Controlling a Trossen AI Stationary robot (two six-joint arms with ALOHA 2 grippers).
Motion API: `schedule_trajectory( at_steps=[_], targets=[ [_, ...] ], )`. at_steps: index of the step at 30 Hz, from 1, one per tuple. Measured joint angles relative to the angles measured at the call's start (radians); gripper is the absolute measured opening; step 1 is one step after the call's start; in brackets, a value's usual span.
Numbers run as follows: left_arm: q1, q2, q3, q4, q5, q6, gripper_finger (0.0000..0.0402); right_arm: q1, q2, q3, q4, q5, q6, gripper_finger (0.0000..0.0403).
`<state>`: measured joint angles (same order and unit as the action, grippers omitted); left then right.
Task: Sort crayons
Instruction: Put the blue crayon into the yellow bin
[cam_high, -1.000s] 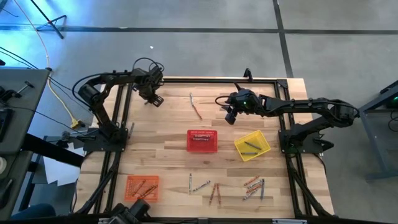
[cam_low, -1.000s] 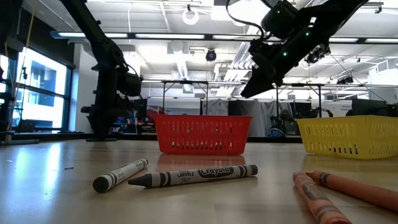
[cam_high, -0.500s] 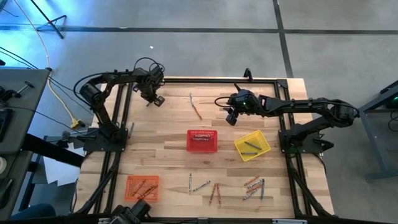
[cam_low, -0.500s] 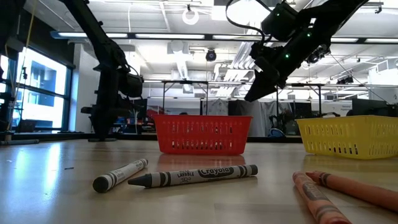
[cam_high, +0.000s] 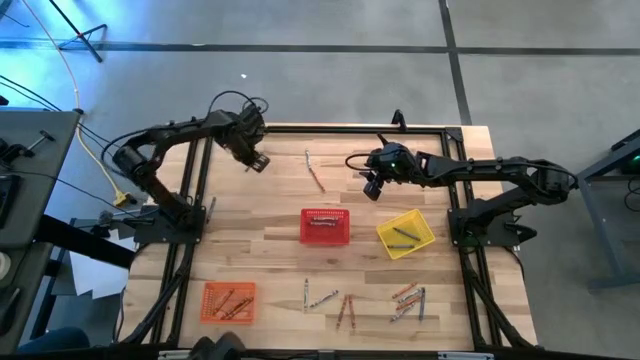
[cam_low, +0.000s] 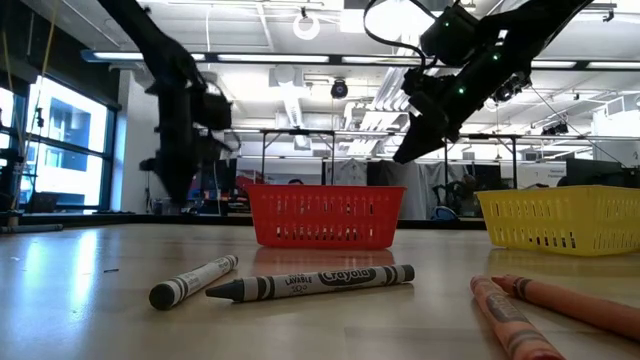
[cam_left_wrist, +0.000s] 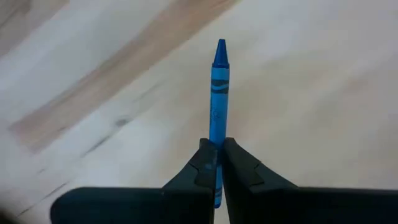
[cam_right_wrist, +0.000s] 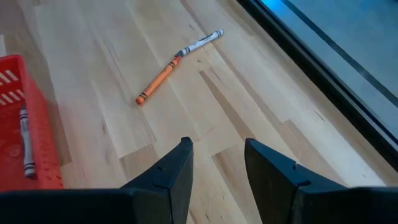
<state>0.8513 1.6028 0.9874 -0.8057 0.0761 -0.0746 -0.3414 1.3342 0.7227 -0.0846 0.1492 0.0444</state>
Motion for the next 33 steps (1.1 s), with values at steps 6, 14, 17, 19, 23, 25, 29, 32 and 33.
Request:
schedule_trajectory(
  at_steps=[6,14,17,19,23,25,29,32,33],
  targets=[
    [-0.139,-0.187,0.0,0.179,0.076,-0.076,0.0,-0.013,0.0,0.0,0.111,0.0,0.0,0.014],
    [-0.475,-0.325,0.003,0.65,-0.012,-0.032,0.0,0.027,0.0,0.0,0.42,-0.173,-0.024,0.014],
    [-0.593,-0.325,0.003,0.782,-0.101,0.012,0.0,0.06,0.0,0.0,0.502,-0.22,-0.04,0.014],
    [-0.653,-0.325,0.003,0.804,-0.163,0.028,0.0,0.088,0.0,0.0,0.53,-0.228,-0.058,0.014],
    [-0.76,-0.313,0.003,0.781,-0.329,0.017,0.0,0.139,0.0,0.0,0.563,-0.229,-0.079,0.014],
    [-0.803,-0.305,0.003,0.767,-0.396,-0.016,0.0,0.161,0.0,0.0,0.593,-0.229,-0.079,0.014],
    [-0.883,-0.269,0.003,0.759,-0.508,-0.053,0.0,0.198,0.0,0.0,0.641,-0.229,-0.079,0.014],
    [-0.926,-0.245,0.003,0.788,-0.564,-0.062,0.0,0.216,0.0,0.0,0.657,-0.228,-0.079,0.014],
    [-0.934,-0.232,0.004,0.817,-0.573,-0.063,0.0,0.222,0.0,0.0,0.659,-0.228,-0.079,0.014]
  ],
)
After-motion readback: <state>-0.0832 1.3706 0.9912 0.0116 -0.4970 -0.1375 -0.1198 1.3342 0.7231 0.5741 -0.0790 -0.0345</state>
